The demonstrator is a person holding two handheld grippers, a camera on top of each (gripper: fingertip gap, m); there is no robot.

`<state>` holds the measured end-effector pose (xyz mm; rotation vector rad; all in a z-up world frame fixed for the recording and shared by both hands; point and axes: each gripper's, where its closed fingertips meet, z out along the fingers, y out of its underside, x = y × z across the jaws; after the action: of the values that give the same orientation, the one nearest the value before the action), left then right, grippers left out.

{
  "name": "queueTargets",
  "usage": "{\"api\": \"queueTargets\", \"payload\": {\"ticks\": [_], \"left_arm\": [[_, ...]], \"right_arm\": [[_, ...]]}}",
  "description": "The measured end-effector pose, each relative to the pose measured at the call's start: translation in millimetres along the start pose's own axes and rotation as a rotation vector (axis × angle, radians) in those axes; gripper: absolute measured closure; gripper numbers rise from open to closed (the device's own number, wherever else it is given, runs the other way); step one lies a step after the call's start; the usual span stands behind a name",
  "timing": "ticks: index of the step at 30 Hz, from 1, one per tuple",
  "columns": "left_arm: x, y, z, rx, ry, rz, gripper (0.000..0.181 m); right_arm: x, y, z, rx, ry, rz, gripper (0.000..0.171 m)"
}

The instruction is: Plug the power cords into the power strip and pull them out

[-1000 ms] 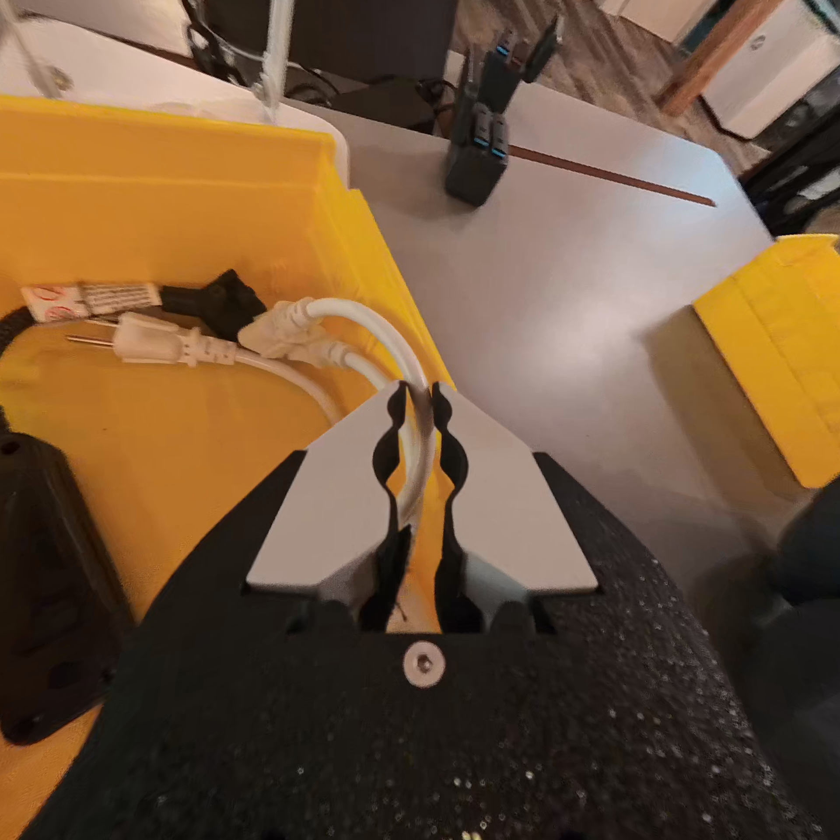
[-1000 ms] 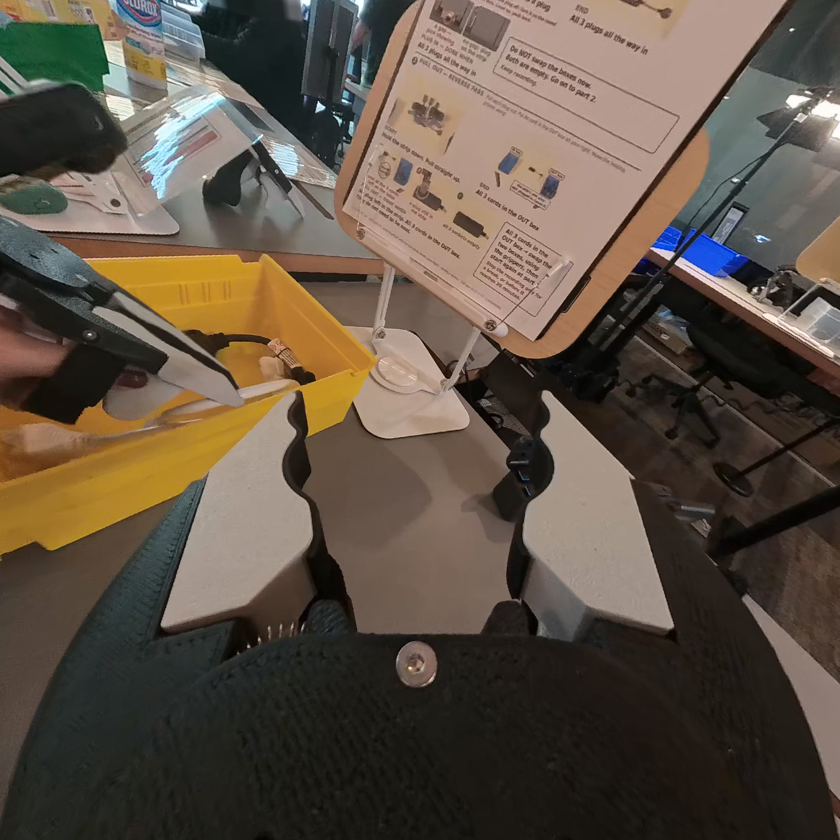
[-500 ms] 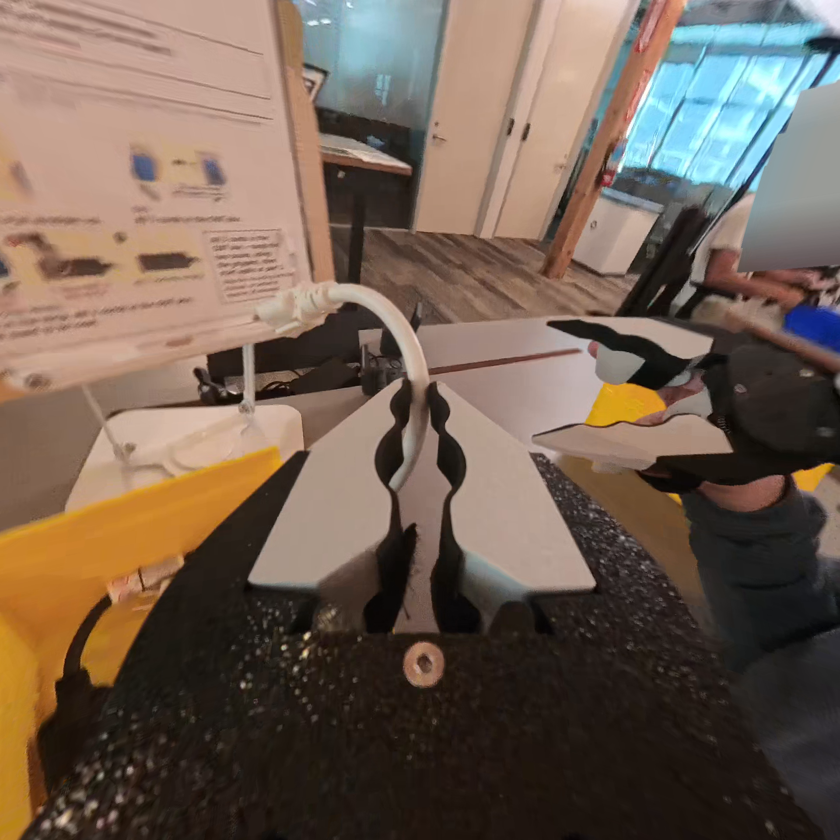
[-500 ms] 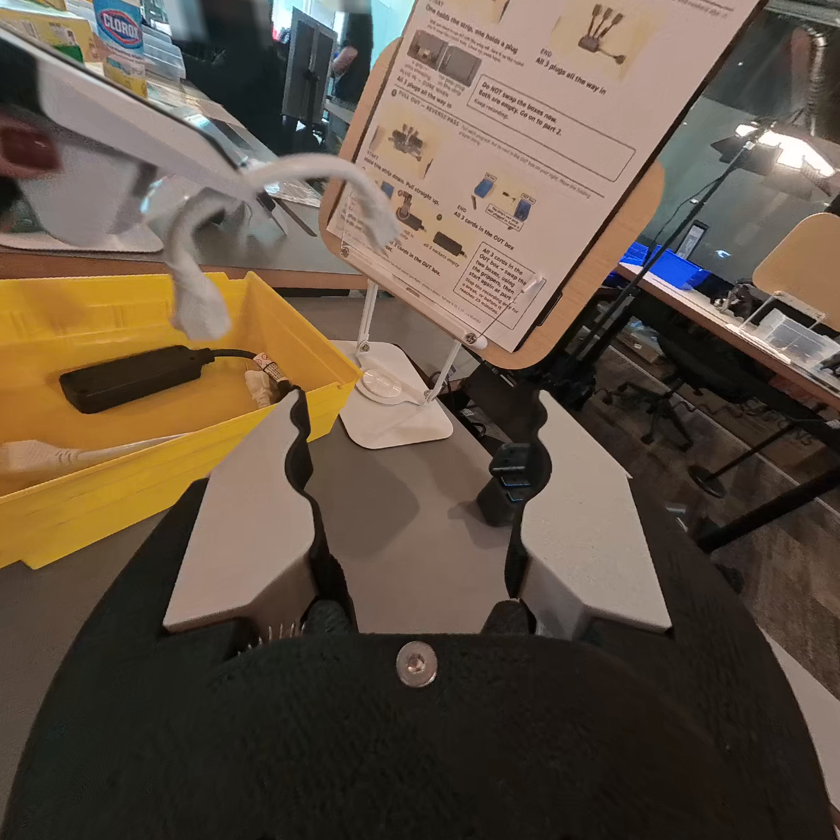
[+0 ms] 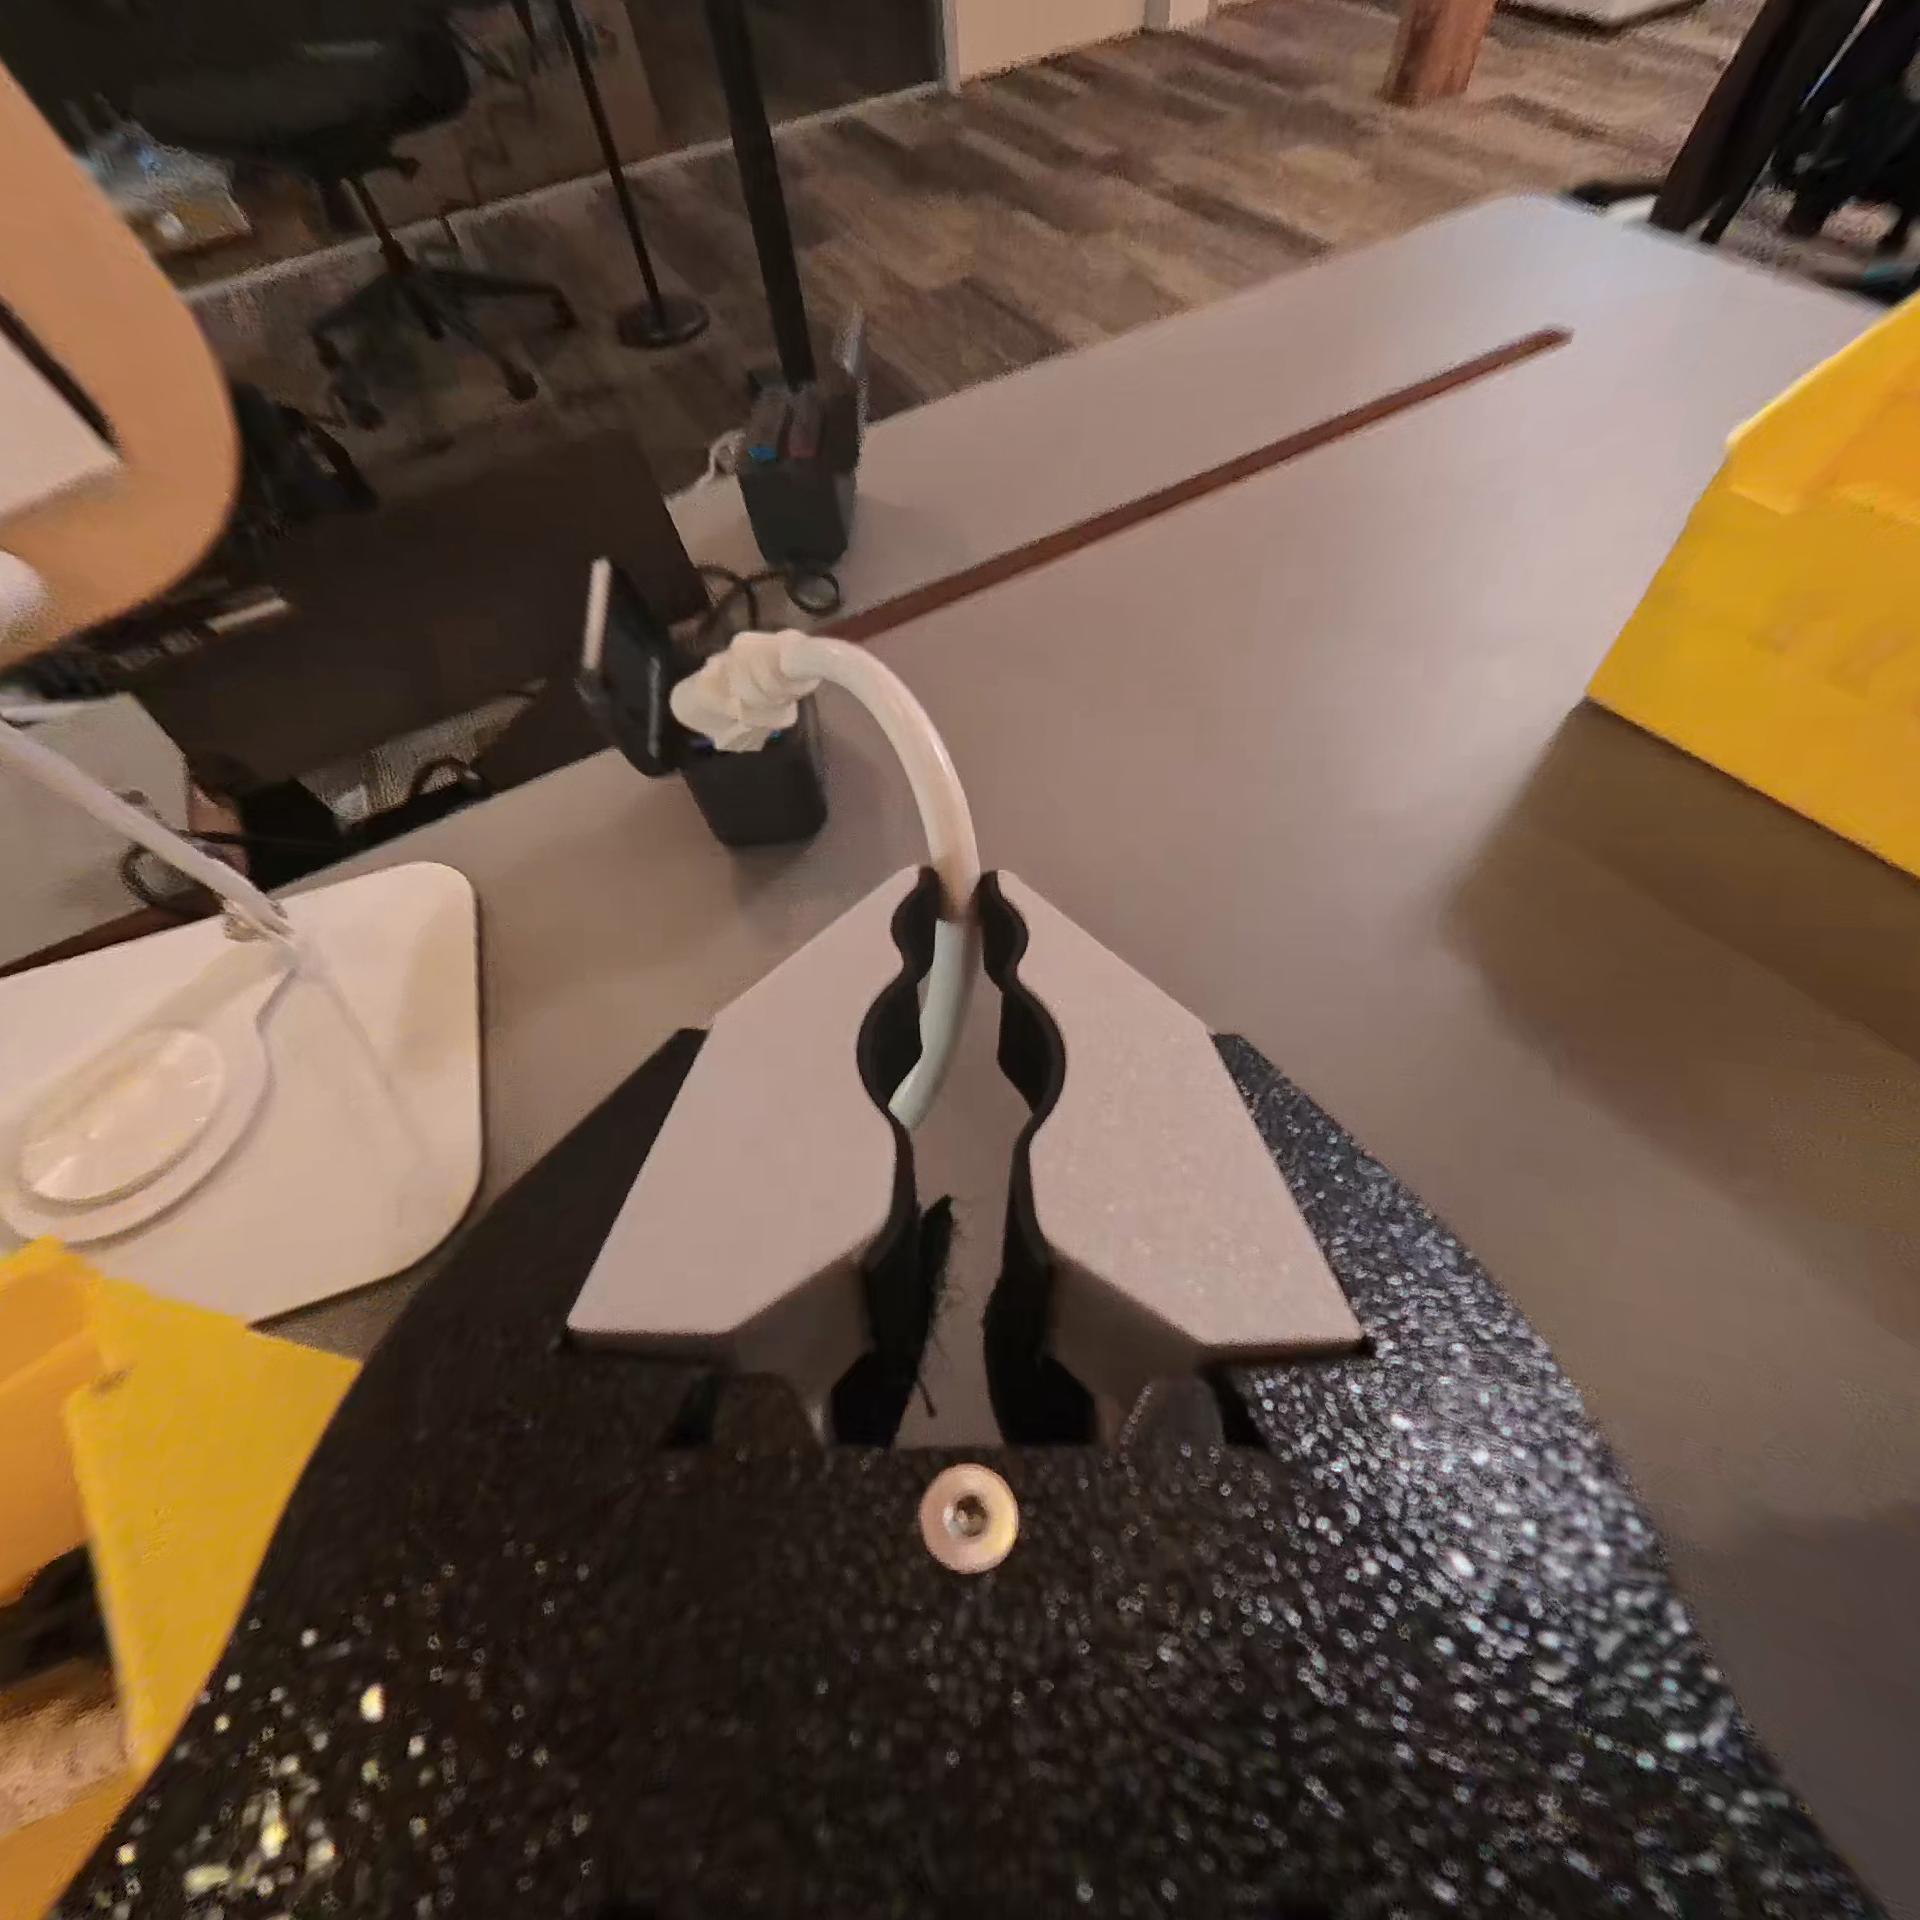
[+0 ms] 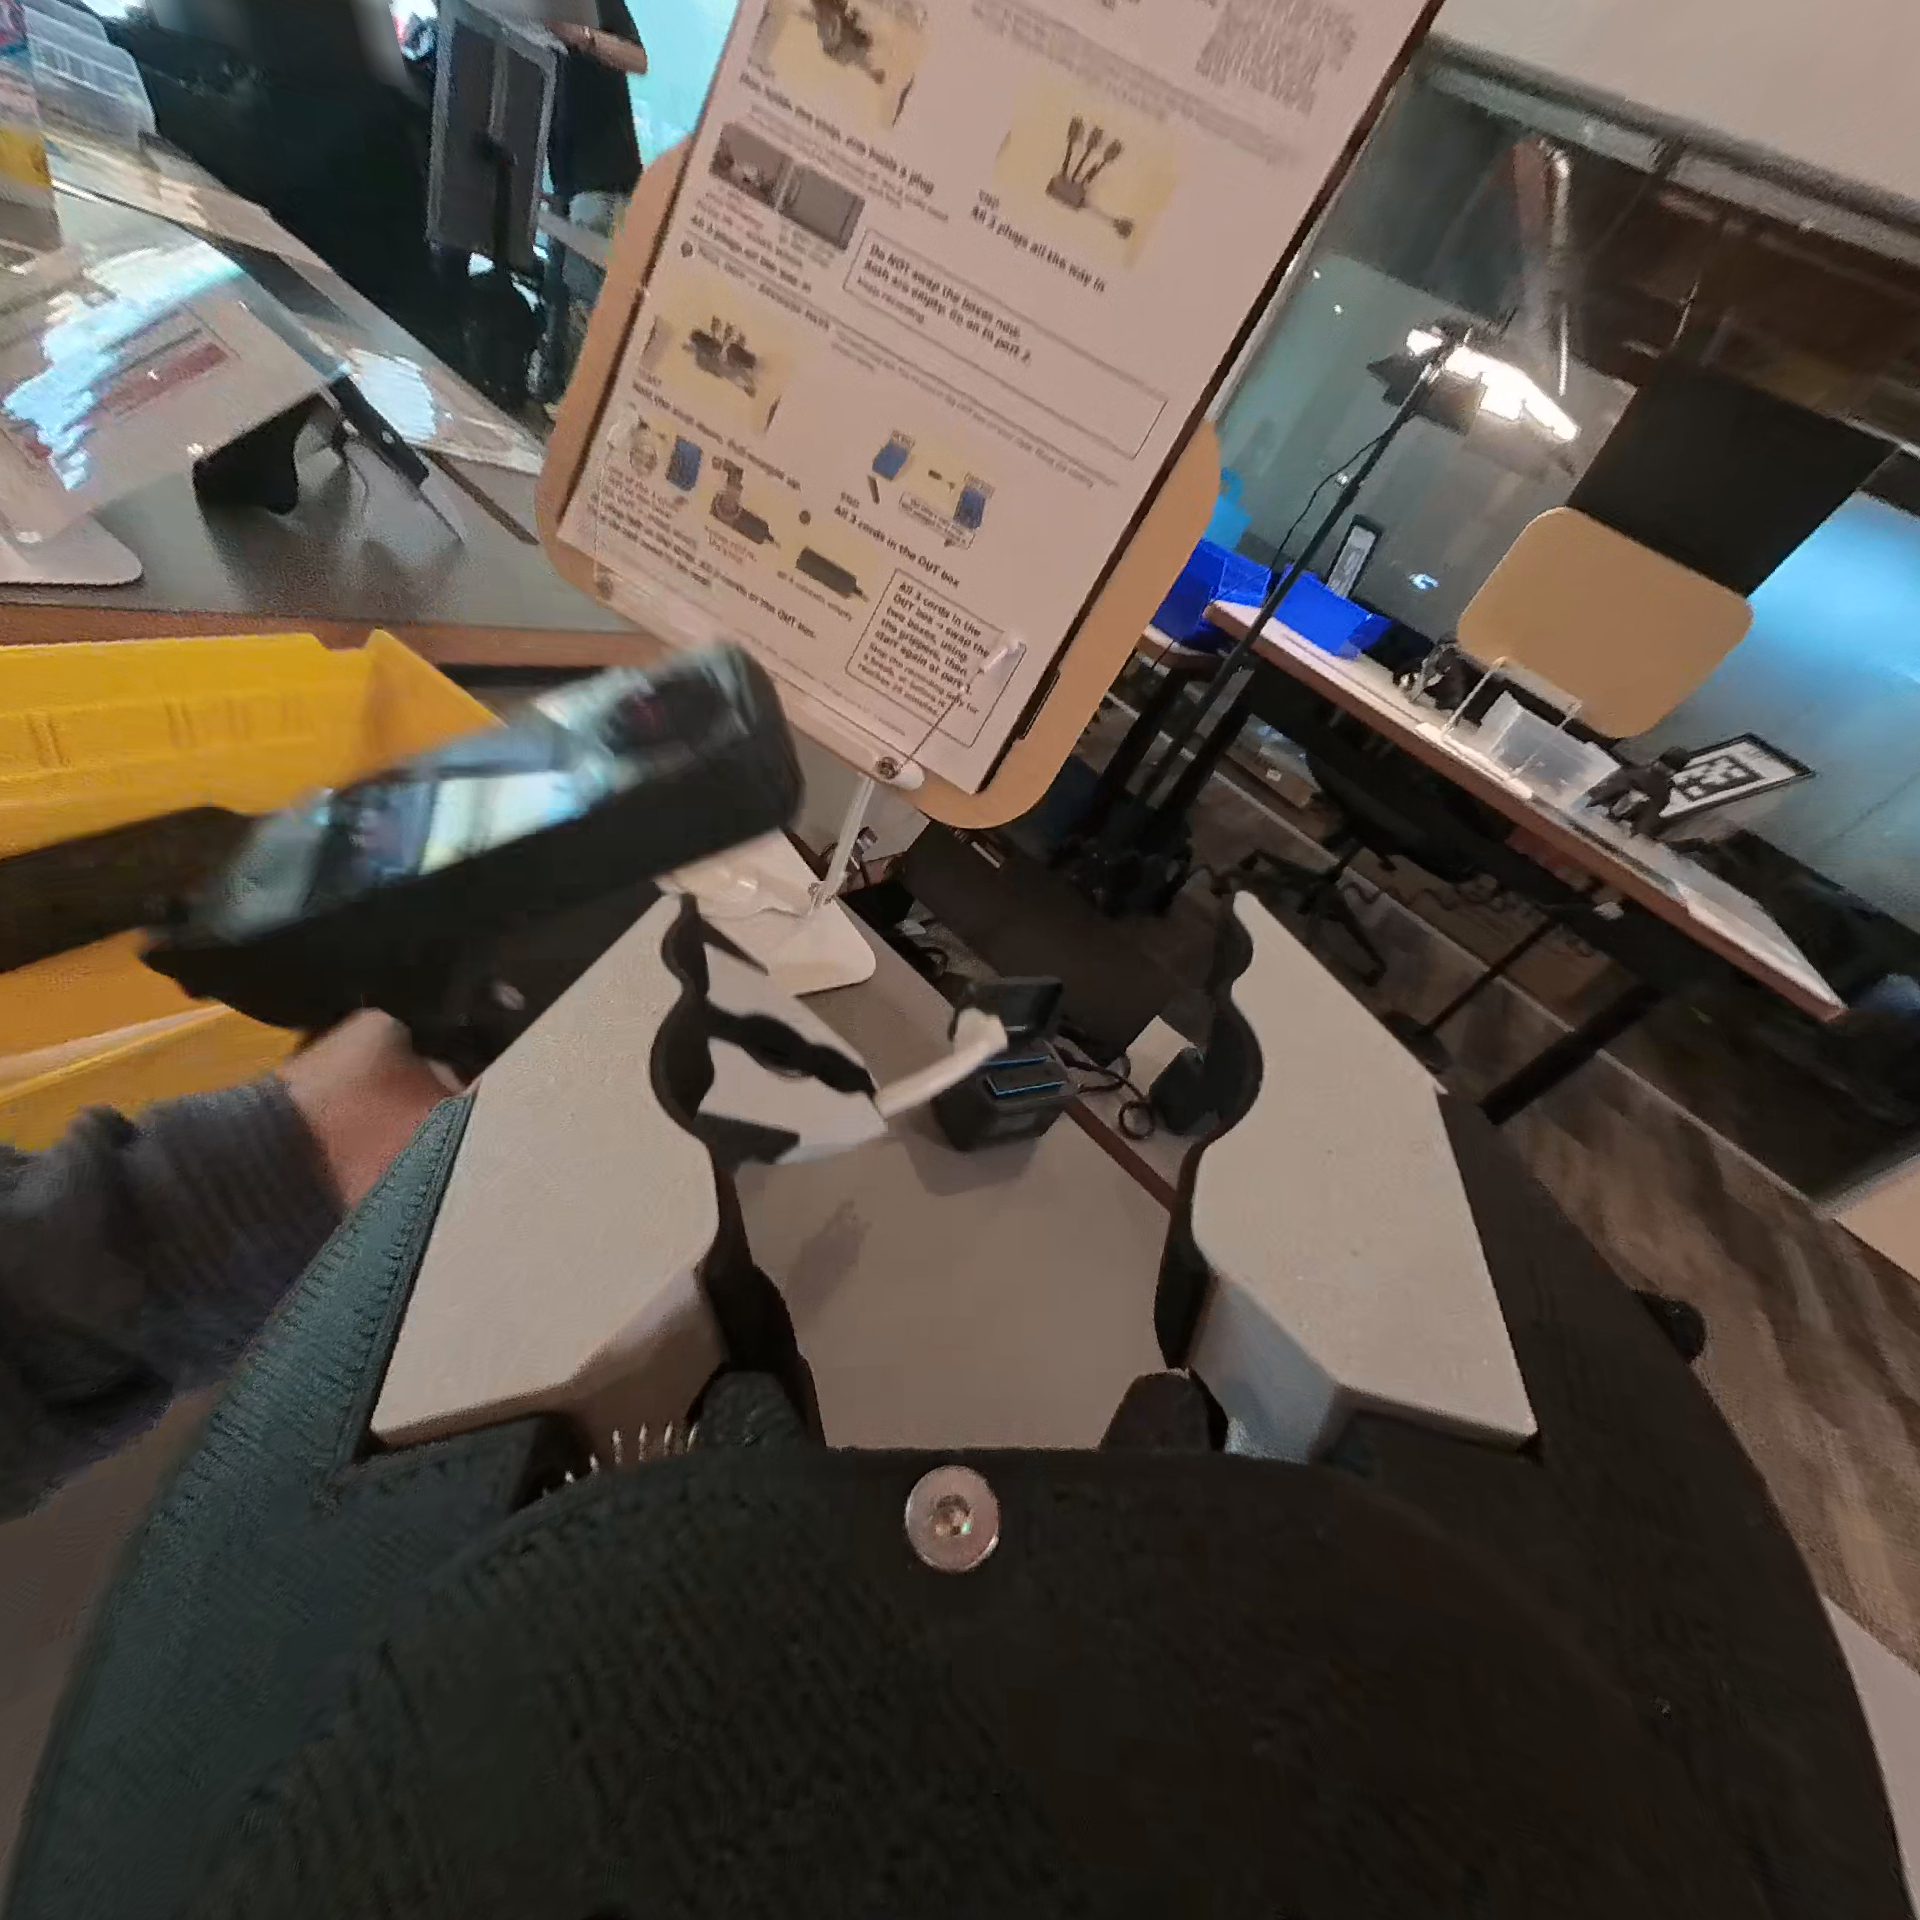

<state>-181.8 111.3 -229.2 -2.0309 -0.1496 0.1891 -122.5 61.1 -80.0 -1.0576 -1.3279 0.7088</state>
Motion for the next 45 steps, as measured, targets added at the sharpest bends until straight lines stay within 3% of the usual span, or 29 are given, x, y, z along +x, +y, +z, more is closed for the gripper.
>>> {"api": "queueTargets", "payload": {"ticks": [10, 14, 18, 22, 24, 27, 29, 34, 40, 41, 42, 43, 45], "left_arm": [[42, 37, 36, -0.094, 0.064, 0.059, 0.174], [59, 33, 22, -0.057, 0.18, -0.007, 0.154], [60, 13, -23, 0.034, 0.278, -0.101, 0.148], [56, 12, -99, 0.047, 0.334, -0.195, 0.148], [35, 16, -141, 0.07, 0.218, -0.159, 0.148], [-29, 40, -190, 0.024, -0.091, -0.101, 0.147], [-54, 68, -206, -0.08, -0.14, -0.12, 0.136], [-77, 120, -208, -0.25, -0.116, -0.152, 0.129], [-88, 168, -166, -0.402, -0.039, -0.192, 0.129], [-85, 171, -162, -0.409, -0.017, -0.199, 0.138], [-81, 171, -159, -0.4, 0.007, -0.197, 0.166], [-83, 167, -159, -0.374, -0.019, -0.204, 0.175], [-102, 163, -168, -0.355, -0.153, -0.218, 0.175]], "right_arm": [[-22, -11, 1, 0.056, -0.054, -0.022, 0.077], [-27, -13, -1, 0.06, -0.071, -0.034, 0.078], [-17, -25, -20, 0.113, -0.09, 0.017, 0.077], [-1, -25, -24, 0.123, -0.062, 0.054, 0.078], [-2, -18, -17, 0.092, -0.066, 0.054, 0.078], [-13, -11, -3, 0.064, -0.087, 0.039, 0.078], [-29, -8, 6, 0.048, -0.114, 0.013, 0.078], [-69, -6, 17, 0.029, -0.191, -0.061, 0.078], [-86, -8, 16, 0.034, -0.24, -0.074, 0.078], [-86, -9, 15, 0.039, -0.242, -0.074, 0.078], [-86, -10, 14, 0.044, -0.245, -0.073, 0.078], [-85, -11, 13, 0.046, -0.245, -0.071, 0.078], [-83, -12, 11, 0.051, -0.241, -0.069, 0.078]]}}
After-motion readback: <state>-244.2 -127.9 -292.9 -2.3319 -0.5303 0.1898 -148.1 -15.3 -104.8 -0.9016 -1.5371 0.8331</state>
